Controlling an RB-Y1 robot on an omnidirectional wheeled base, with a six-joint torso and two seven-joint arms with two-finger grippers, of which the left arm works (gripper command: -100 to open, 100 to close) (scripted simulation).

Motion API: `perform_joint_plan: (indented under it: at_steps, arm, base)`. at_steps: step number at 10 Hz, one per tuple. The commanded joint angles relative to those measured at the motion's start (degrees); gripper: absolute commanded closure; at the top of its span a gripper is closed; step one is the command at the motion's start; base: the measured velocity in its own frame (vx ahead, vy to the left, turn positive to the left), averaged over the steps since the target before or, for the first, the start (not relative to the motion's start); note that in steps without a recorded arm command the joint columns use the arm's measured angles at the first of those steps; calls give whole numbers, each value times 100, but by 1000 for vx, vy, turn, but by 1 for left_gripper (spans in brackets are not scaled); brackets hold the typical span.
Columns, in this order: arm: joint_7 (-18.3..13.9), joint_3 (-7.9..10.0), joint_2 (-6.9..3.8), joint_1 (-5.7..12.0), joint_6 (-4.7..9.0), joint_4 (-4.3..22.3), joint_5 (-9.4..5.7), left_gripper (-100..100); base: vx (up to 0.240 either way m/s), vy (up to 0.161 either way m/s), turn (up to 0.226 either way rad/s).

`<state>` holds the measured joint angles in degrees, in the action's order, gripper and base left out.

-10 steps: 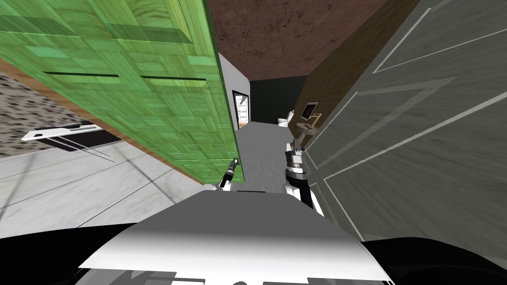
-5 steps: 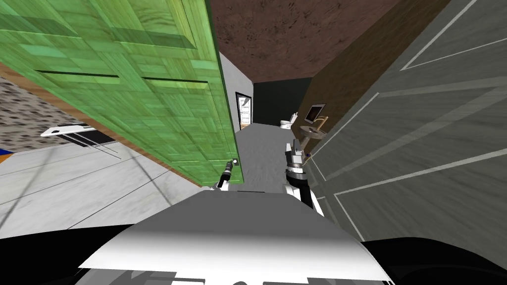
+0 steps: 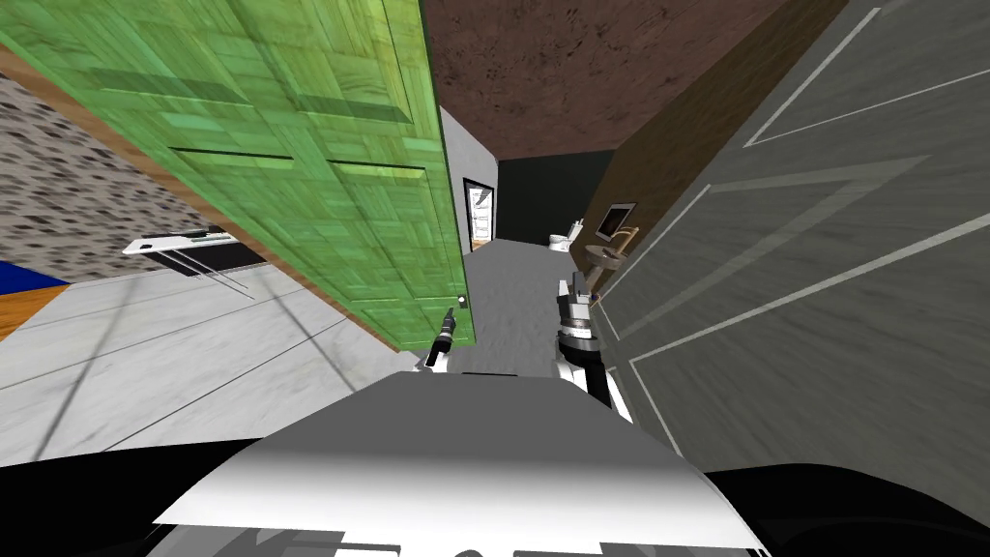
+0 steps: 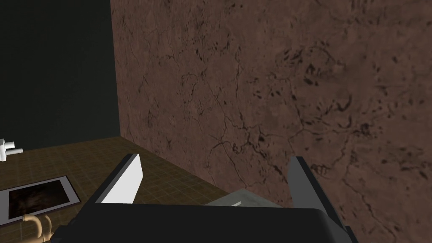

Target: Push the door open

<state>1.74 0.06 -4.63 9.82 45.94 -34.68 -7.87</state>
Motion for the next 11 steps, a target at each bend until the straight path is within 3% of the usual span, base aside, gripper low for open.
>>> perform_joint_plan:
  at_steps: [1,3,4,11]
  arm:
    - [-8,4,52,26,0,25,-15,-100]
    - [-2,2,66,1,-27,-24,-14,-100]
    - [5,15,43,-8,2,-11,-22,-100]
    - [40,78,26,-44,137,36,-57,-100]
  base:
    - [-221,-108,50]
    - [-195,-70,24]
    - [82,-11,-31]
    - [212,24,-28]
